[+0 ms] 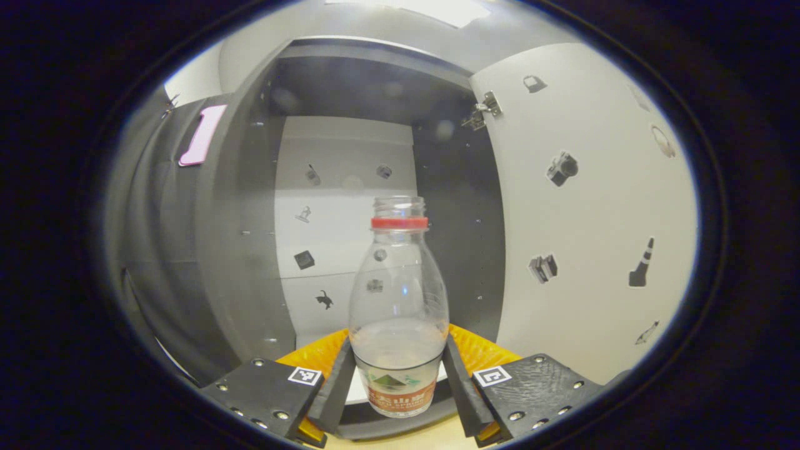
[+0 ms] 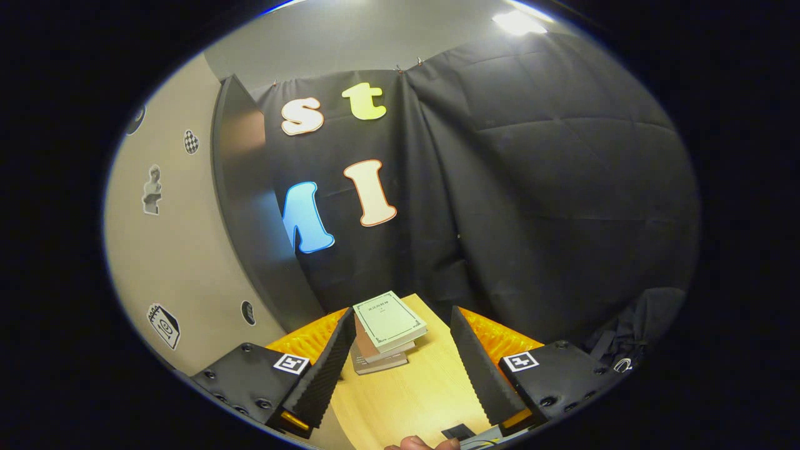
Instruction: Open the cabinet door with the right hand, grasp the bottle in the cabinet with the left hand and place it on the coaster, then close the cabinet door with the right hand.
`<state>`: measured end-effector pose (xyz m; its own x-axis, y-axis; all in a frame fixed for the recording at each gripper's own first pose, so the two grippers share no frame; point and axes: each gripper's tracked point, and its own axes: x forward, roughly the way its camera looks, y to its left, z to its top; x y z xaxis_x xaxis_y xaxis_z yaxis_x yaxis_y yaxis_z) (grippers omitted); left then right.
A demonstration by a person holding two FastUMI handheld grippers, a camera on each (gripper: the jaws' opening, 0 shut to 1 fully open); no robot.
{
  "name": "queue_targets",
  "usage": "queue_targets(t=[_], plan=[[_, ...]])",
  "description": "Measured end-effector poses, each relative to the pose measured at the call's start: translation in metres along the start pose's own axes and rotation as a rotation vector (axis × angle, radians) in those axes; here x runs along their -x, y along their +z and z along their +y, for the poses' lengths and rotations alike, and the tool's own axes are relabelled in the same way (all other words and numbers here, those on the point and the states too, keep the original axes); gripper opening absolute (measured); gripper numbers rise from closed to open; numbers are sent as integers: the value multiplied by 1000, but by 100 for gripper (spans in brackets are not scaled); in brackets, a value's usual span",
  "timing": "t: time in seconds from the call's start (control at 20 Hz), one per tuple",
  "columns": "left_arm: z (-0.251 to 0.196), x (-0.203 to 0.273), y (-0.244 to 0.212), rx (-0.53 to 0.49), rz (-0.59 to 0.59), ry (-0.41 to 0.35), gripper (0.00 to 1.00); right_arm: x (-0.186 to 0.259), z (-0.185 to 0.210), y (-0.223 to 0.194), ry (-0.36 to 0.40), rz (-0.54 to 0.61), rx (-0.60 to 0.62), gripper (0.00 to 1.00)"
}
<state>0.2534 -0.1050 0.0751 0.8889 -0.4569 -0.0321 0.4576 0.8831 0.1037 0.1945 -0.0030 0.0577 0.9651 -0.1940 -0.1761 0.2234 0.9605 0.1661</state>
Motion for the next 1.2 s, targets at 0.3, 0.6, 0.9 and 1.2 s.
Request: queue_targets(t=[0.3, 0.6, 0.9, 1.2], plan=[[44, 81, -31, 40, 34, 87, 72, 32, 10, 1, -24, -29, 64, 96], [115, 161, -82, 51, 59, 264, 70, 53, 43, 5, 13, -72, 85, 97], [155, 221, -170, 132, 110, 413, 70, 69, 50, -6, 8, -61, 50, 97], [154, 245, -257, 127, 141, 438, 73, 77, 38, -17, -20, -83, 73, 96]])
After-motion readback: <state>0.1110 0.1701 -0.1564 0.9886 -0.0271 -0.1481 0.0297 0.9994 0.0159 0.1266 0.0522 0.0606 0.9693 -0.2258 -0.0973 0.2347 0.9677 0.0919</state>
